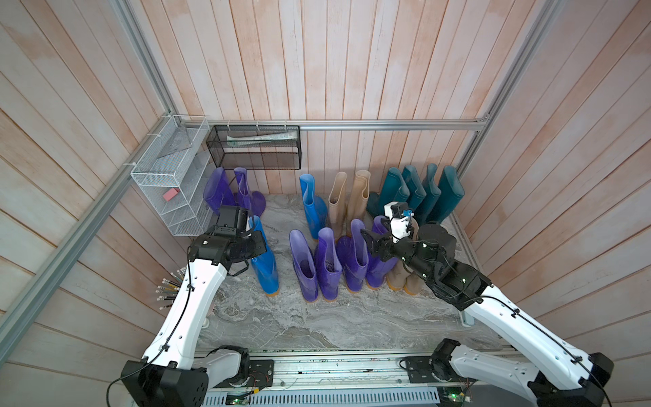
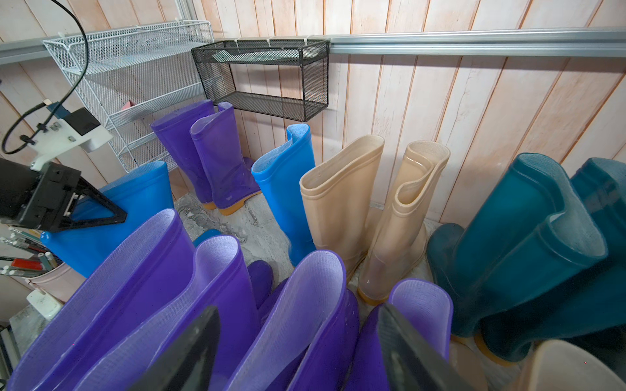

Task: Match and arrange rain boots in pairs
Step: Pair a pair of rain boots at the center of the board.

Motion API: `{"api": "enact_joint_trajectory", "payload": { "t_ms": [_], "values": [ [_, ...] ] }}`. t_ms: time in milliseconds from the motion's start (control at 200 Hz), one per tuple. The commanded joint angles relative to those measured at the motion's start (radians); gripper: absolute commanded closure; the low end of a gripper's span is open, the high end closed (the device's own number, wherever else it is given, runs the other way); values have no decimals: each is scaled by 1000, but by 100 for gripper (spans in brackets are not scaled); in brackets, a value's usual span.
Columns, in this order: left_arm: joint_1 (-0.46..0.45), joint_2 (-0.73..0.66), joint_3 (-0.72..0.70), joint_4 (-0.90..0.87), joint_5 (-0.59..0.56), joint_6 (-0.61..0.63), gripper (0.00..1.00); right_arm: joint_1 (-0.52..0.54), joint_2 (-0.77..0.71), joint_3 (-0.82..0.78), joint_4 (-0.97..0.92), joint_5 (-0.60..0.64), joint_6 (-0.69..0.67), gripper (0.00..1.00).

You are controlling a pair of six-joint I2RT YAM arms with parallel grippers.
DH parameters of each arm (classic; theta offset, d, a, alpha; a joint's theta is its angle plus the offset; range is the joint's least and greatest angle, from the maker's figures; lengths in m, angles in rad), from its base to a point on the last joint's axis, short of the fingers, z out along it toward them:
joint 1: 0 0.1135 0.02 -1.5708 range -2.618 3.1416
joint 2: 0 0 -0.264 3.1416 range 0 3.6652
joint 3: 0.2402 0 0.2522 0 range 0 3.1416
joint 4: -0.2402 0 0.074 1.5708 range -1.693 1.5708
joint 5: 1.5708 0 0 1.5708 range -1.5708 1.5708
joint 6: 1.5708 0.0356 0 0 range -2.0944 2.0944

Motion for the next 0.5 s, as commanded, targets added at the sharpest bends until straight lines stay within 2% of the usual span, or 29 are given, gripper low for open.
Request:
{"api": "enact_joint_trajectory", "payload": {
  "t_ms": [0,210,495],
  "values": [
    [-12,9,68,22,28,67,100,-3,11,4,5,-7,5,25],
    [-88,208,251,58,-42,190,100,-1,2,7,-1,-10,12,25],
    [-92,391,480,139,-214,269,100,-3,-12,13,-15,35,13,25]
  ]
}}
